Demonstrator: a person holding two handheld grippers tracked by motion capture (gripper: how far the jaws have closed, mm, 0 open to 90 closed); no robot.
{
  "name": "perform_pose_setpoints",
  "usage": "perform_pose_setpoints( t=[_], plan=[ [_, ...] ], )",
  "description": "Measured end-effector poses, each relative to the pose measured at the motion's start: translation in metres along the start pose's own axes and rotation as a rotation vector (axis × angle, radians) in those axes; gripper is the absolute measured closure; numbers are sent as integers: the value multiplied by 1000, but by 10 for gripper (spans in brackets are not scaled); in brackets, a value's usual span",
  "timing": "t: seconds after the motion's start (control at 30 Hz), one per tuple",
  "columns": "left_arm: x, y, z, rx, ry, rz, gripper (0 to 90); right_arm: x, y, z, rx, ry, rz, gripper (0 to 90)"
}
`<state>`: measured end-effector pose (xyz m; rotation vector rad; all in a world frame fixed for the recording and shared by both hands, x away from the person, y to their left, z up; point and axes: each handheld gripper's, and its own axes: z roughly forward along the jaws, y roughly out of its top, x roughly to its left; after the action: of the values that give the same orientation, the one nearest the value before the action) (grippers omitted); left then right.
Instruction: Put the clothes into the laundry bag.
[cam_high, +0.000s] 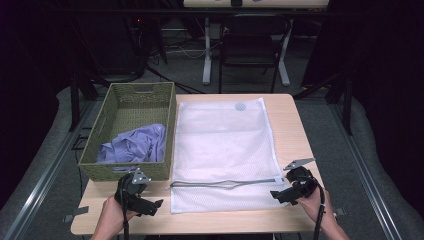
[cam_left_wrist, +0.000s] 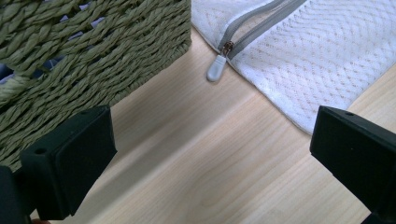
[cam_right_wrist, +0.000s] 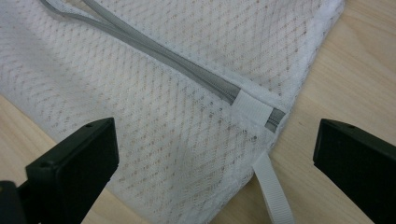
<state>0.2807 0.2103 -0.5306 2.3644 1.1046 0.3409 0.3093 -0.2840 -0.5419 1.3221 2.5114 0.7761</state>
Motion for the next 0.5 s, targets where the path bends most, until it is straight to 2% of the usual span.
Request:
perform_pose_setpoints(
  t=[0.2, 0.23, 0.37, 0.5],
  plan=[
    [-1, 0, 1, 6, -5, 7, 1, -1, -1, 0, 3, 3, 5, 0],
    [-1, 0, 0, 5, -5, 10, 1, 0, 0, 1, 2, -5, -11, 0],
    [0, -1, -1, -2, -7, 4, 1, 3, 1, 0, 4, -3, -14, 0],
    [1, -1, 0, 3, -12, 2, 1, 5, 4, 2, 12, -26, -25, 16]
  ],
)
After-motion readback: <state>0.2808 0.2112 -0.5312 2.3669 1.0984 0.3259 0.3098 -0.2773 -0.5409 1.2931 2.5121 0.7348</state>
